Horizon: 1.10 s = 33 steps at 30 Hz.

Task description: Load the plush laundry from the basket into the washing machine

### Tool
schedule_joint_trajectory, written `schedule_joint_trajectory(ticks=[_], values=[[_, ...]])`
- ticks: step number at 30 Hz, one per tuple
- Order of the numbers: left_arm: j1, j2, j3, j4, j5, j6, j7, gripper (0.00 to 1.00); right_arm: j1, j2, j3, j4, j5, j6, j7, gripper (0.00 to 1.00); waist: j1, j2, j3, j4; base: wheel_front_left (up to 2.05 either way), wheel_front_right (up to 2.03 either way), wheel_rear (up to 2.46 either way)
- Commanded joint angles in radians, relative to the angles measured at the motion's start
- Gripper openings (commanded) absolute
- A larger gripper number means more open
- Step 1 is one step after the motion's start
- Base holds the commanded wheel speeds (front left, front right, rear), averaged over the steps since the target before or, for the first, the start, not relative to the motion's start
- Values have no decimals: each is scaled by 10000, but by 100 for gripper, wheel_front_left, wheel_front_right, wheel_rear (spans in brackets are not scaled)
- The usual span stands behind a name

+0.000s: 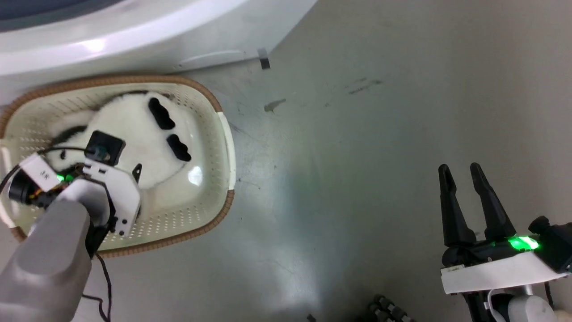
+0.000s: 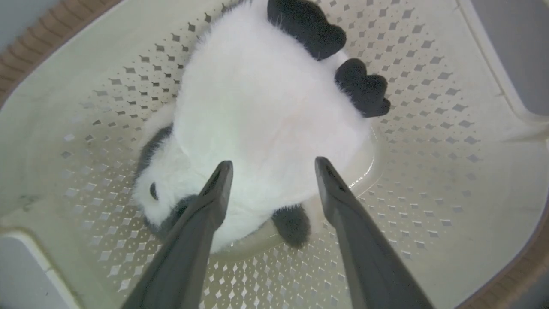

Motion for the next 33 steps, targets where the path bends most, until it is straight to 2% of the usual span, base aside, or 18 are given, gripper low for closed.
schedule_joint_trajectory(ticks=[1,12,24,25,26,33], values=[[-514,178,-353,297,-92,-68,135,100,11,-2,1,-66,225,-6,-116,100,-1,-1,315,-150,0,0,0],[-1976,409,-1164,1791,-257,-76,716,100,142,-2,-27,-138,727,-6,-325,100,-1,-1,1211,-464,0,0,0],[-3043,656,-2080,3404,-791,-256,748,100,198,-2,11,-180,1294,-7,-575,100,-1,-1,2228,-840,0,0,0],[-3117,662,-2152,3504,-888,-274,769,35,176,-2,7,-191,1323,-7,-596,100,-1,-1,2305,-865,0,0,0],[-3202,690,-2227,3587,-973,-291,756,0,149,-2,0,-196,1355,-7,-617,100,-1,-1,2387,-889,0,0,0],[-3090,938,-2247,3944,-1557,-328,26,0,-336,-2,166,-48,1265,-7,-659,100,-1,-1,2051,-1134,0,0,0]])
